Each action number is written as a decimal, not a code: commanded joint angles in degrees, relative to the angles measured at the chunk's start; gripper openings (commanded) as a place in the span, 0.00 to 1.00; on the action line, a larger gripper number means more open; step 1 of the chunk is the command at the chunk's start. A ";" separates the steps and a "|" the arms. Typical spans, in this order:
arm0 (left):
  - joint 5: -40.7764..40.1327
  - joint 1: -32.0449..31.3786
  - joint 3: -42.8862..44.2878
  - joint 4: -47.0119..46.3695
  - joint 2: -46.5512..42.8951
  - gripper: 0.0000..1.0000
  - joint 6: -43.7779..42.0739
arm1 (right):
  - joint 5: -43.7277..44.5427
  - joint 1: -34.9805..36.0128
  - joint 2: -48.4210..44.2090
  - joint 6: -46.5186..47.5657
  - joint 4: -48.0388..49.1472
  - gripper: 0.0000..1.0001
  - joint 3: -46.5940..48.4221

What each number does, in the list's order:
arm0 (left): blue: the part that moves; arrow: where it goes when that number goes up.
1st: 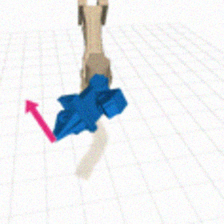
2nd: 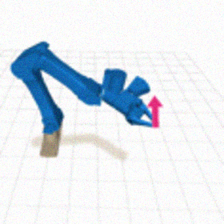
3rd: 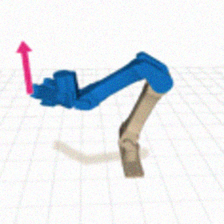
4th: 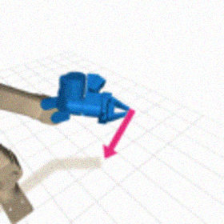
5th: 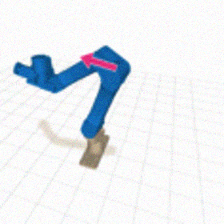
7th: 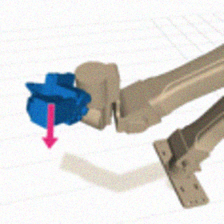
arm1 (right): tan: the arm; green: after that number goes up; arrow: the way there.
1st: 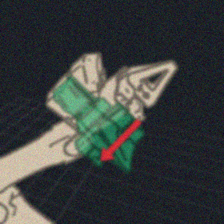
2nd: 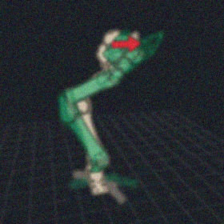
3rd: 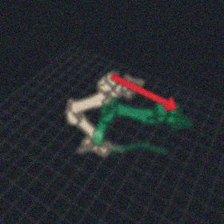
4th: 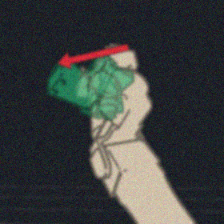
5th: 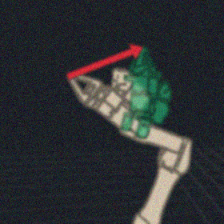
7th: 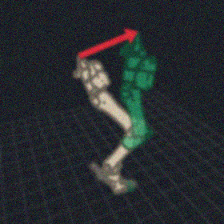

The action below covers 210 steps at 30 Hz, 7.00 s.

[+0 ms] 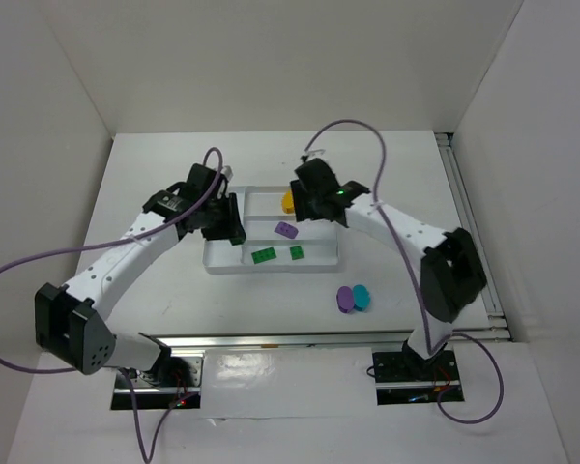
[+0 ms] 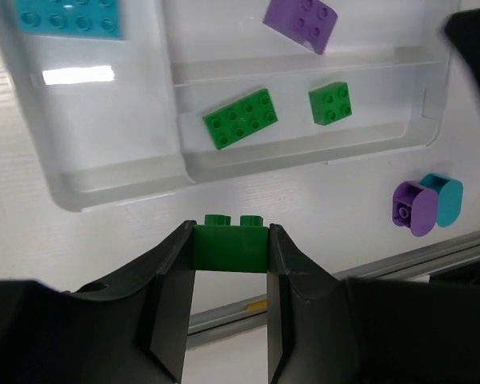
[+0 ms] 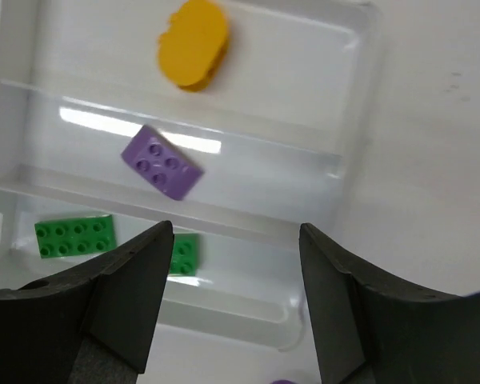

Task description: Sort the legos into containers by color

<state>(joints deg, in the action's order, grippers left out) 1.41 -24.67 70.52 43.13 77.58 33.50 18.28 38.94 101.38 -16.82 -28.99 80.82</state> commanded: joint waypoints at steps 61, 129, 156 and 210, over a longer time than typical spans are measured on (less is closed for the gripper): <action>-17.14 -23.41 27.74 6.35 18.04 0.72 5.26 | -18.64 -6.96 -33.27 -25.73 -0.11 0.87 -48.12; -18.90 -23.41 19.04 7.75 12.86 0.71 1.66 | -10.99 -2.73 -23.78 -75.29 -6.34 0.86 -41.88; 17.39 -22.09 3.22 -5.96 13.21 0.74 -1.59 | -9.58 -3.96 -28.70 -49.01 -9.75 0.92 -37.76; 12.04 -22.09 4.10 -4.81 11.45 0.68 -7.47 | -22.68 -11.07 -30.11 -86.20 8.77 0.93 -53.13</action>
<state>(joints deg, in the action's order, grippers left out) 13.63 -46.96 73.67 37.78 89.69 28.16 -5.21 29.21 70.74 -102.41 -22.94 28.77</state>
